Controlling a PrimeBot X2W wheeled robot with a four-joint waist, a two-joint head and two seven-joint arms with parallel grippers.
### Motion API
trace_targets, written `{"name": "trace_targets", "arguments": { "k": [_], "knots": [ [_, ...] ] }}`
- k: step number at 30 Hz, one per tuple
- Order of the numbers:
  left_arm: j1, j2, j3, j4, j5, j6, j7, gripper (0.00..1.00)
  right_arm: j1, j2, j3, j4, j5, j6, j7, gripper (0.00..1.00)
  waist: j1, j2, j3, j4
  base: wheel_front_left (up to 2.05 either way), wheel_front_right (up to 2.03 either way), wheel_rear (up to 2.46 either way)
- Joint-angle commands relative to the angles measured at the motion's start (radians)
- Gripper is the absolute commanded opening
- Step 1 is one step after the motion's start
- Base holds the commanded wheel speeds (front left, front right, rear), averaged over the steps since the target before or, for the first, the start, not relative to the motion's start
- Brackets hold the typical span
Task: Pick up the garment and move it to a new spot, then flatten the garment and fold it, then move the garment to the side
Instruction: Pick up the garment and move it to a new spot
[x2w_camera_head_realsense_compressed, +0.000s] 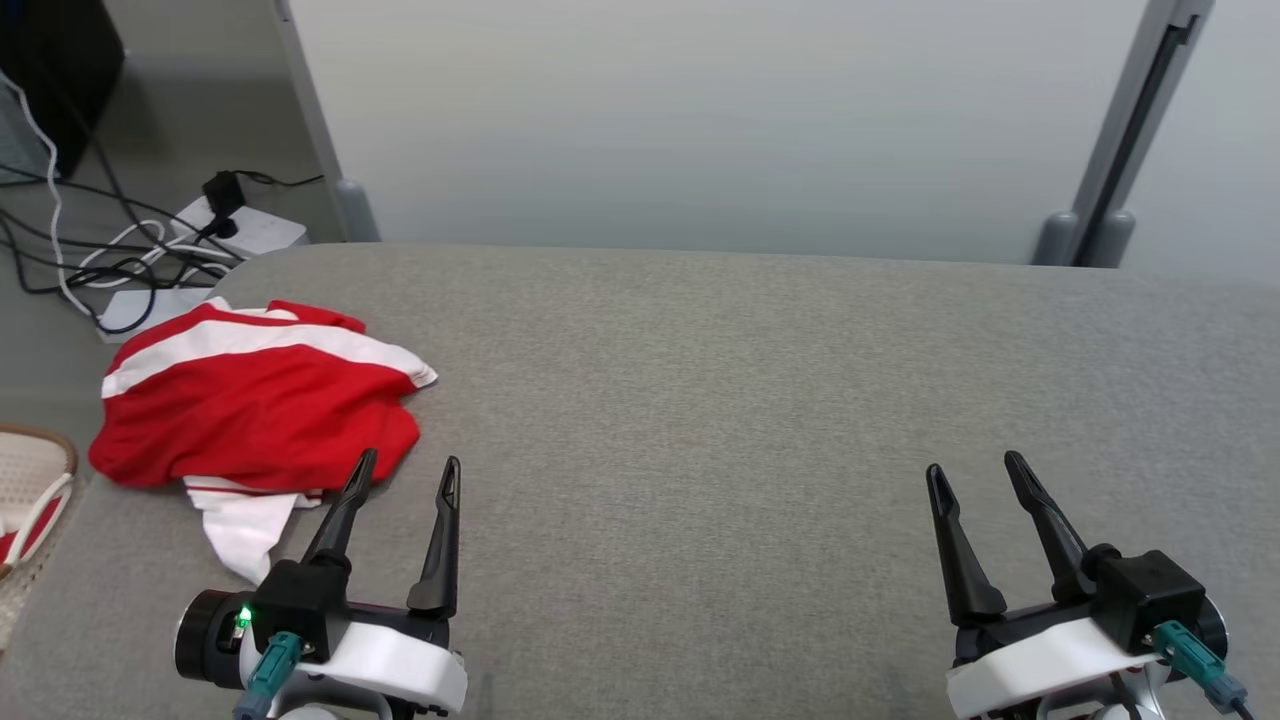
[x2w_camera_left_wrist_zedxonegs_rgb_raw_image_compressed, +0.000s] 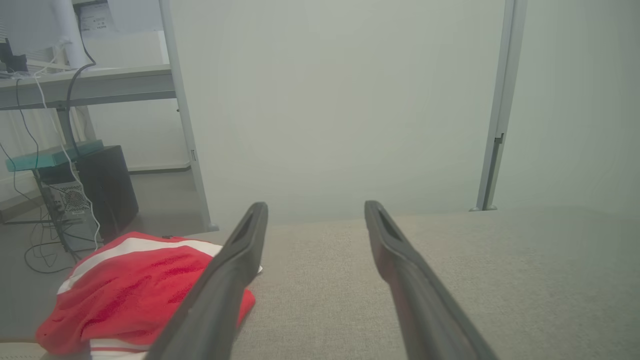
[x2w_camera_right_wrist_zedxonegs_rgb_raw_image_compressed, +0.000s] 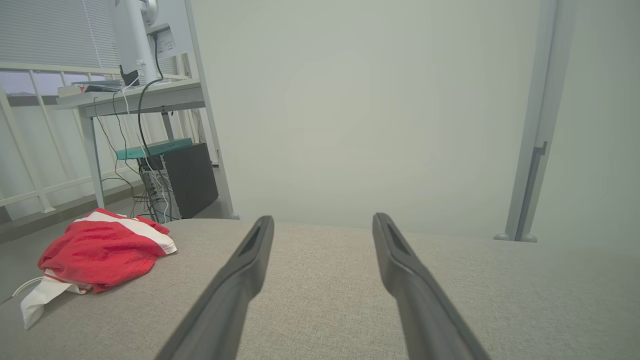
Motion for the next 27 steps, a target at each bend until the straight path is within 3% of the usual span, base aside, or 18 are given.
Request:
{"name": "trace_targets", "arguments": {
  "k": [1,16,27],
  "knots": [
    [-0.059,0.005,0.037,-0.025,-0.003,0.01,-0.013,1.0,-0.035,-0.01,0.023,-0.032,0.007,0.007,-0.014,1.0,0.0,-0.0001,0.004,0.025,0.0,0.0,0.0],
    [-0.057,0.005,0.049,-0.035,-0.003,0.012,-0.013,1.0,-0.033,-0.01,0.03,-0.045,0.006,0.007,-0.014,1.0,0.0,-0.0001,0.021,0.183,0.0,0.0,0.0],
    [-0.053,0.005,0.061,-0.035,-0.005,0.013,-0.013,1.0,-0.029,-0.01,0.027,-0.051,0.015,0.007,-0.014,1.0,0.0,-0.0001,0.017,0.256,0.0,0.0,0.0]
  ]
}}
